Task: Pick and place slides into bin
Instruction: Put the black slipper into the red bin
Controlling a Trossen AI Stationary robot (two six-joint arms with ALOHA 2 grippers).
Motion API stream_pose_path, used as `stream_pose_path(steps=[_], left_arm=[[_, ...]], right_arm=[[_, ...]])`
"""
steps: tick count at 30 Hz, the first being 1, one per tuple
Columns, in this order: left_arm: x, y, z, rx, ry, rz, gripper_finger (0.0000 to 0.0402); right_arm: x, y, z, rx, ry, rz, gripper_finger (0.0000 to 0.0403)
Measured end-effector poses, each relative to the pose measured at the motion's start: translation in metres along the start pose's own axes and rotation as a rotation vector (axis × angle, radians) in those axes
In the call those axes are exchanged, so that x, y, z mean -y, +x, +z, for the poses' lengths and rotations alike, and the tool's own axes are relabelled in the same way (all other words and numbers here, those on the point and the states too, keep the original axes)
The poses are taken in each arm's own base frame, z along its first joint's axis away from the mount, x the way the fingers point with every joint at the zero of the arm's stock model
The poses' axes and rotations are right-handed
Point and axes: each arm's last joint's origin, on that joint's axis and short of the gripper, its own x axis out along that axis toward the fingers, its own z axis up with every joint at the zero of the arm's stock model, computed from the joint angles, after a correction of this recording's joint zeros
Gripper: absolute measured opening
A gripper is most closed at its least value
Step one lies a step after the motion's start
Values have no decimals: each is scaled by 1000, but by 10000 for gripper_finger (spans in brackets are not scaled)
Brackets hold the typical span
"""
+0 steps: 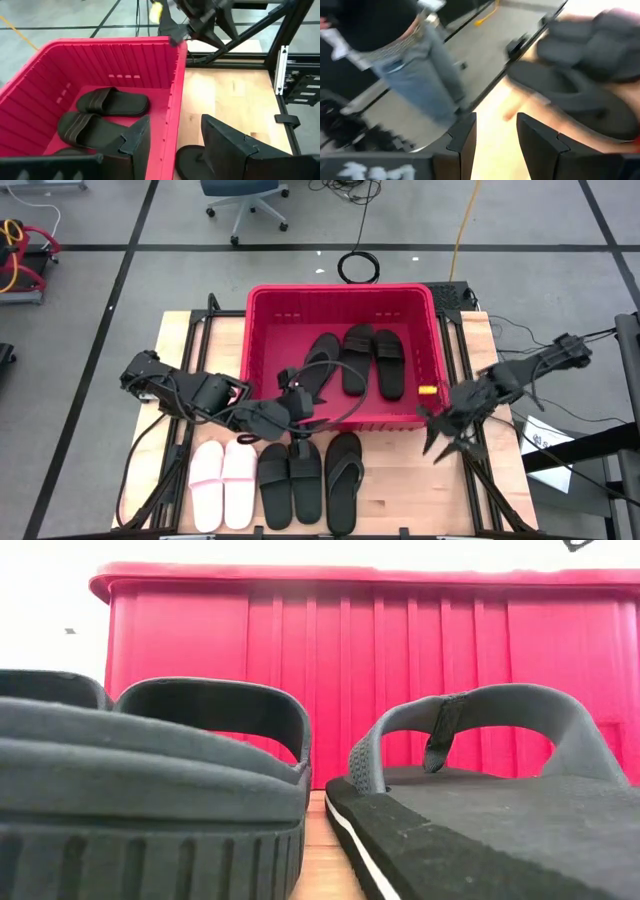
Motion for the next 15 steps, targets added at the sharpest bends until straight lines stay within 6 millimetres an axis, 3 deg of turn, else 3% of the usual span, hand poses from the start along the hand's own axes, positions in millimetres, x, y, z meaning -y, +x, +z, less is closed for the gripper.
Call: stream_pose_path(steps=[5, 15], left_arm=[[6, -3, -1, 2, -7, -15, 172], [13, -8, -7, -29, 26, -31, 172]], right_arm=[[-9, 33, -2, -66, 23, 95, 130], [-20, 82, -21, -213, 164, 98, 130]])
